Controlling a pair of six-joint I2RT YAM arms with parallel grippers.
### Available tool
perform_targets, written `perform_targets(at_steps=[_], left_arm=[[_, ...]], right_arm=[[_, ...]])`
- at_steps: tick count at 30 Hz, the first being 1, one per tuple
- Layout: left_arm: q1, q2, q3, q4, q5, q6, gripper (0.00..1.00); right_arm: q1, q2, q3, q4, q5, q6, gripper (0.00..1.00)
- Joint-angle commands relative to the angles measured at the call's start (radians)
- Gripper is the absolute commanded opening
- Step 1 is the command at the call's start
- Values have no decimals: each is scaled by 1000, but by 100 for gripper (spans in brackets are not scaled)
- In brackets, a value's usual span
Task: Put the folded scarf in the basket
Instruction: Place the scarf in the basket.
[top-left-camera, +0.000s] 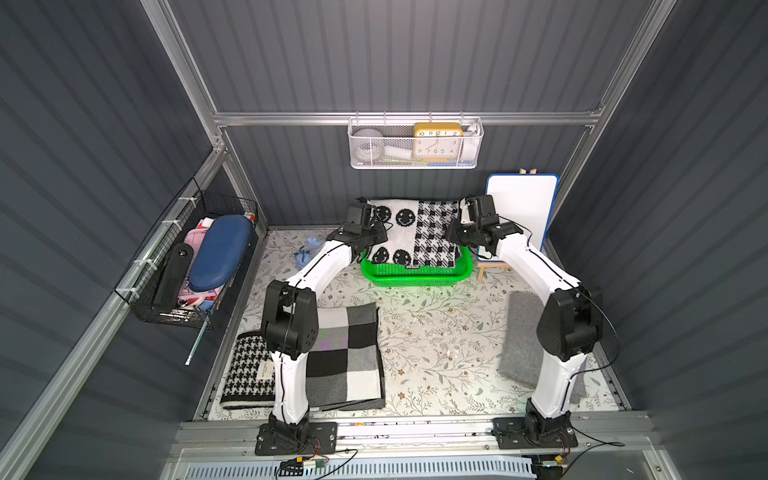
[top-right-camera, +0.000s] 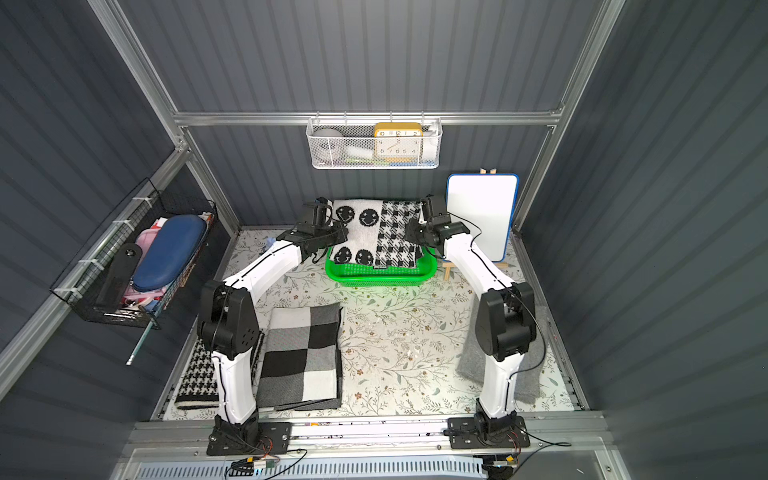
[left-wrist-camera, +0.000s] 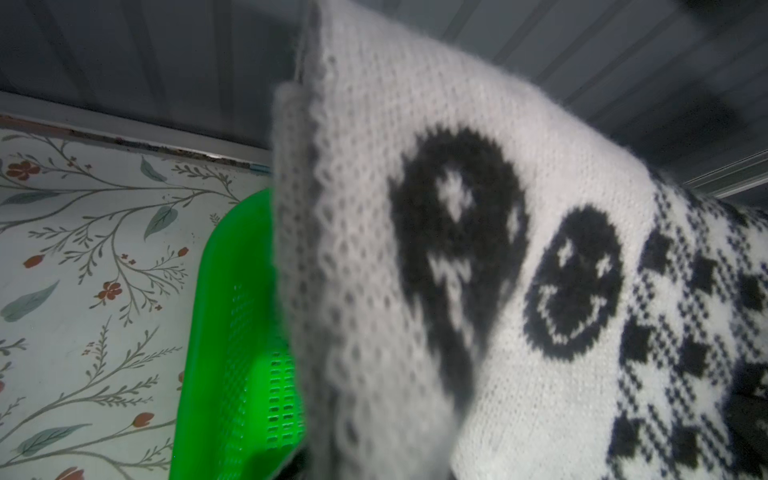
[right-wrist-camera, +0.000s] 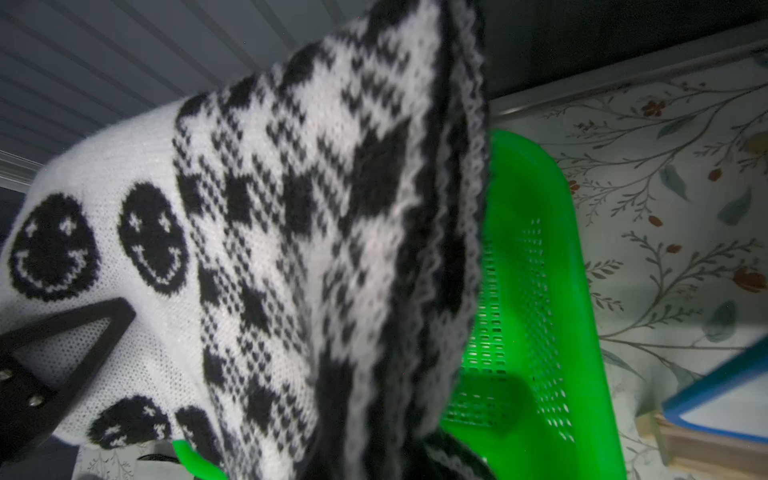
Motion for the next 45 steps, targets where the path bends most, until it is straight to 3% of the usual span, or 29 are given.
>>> perform_targets(at_steps=[1,11,14,16,17,19,21,23,28,34,45], left_arm=[[27,36,41,10,-18,37,0],[28,130,24,26,31,10,0],[28,143,31,26,52,20,4],[28,140,32,31,69,25,18],[28,133,31,36,79,27,31],[28,112,32,40,85,25,67],[28,82,30,39,84,24,91],[28,41,24,47,84,23,99],[27,-96,-49,88,176,-8,99],[7,-283,-192,122,264,-51,99],[-132,-608,-510,92,189,-99,99]], right_arm=[[-20,46,44,-22,48,-32,0],[-22,144,56,-22,89,-73,0],[-22,154,64,-53,63,-81,7],[-22,156,75,-64,55,-83,24],[-22,153,80,-68,51,-84,41],[-22,147,90,-82,44,-82,61],[-20,133,99,-97,38,-80,67],[-19,105,97,-111,32,-75,69],[1,-3,44,-142,14,-66,69],[49,-207,-131,-159,-12,-13,69],[162,-613,-586,-58,-72,192,68]])
